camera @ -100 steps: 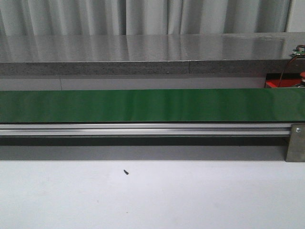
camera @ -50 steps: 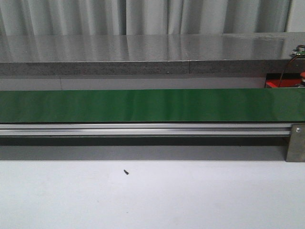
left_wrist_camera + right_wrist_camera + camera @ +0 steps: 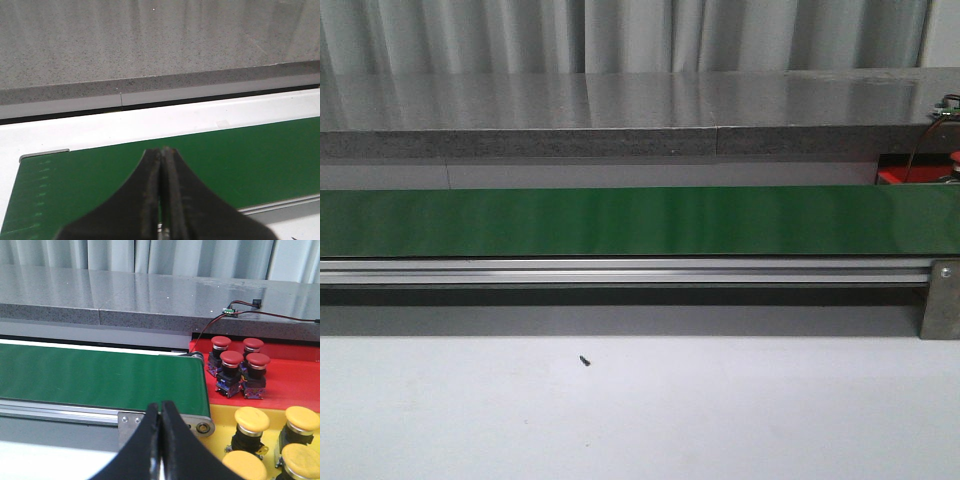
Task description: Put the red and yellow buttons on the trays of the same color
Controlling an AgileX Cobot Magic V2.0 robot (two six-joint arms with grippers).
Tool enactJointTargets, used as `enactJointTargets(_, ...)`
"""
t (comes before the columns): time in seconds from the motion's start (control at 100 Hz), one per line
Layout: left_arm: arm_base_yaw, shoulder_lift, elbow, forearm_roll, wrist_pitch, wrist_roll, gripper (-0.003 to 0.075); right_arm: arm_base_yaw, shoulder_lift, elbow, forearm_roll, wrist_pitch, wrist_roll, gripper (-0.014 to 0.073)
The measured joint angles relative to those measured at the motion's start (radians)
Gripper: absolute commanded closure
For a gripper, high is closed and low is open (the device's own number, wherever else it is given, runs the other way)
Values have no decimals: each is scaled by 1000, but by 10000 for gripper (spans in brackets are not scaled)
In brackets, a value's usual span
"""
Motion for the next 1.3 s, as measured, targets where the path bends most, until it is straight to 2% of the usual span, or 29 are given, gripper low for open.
enactJointTargets(0.53,-3,0,2,0,-46,0,740,0,0,0,0,0,0,662)
enactJointTargets(0.72,-81,-31,6,108,-151,-24,740,0,0,0,0,0,0,662)
enactJointTargets(0.84,-151,-61,23,277,-251,-189,740,0,0,0,0,0,0,662)
enactJointTargets(1.13,-303,-148,222,845,-483,-791,740,0,0,0,0,0,0,662)
enactJointTargets(1.2,-319,-181,295,926,-564,-872,740,0,0,0,0,0,0,662)
enactJointTargets(1.3,-325,-230,391,969,-642,-911,740,0,0,0,0,0,0,662)
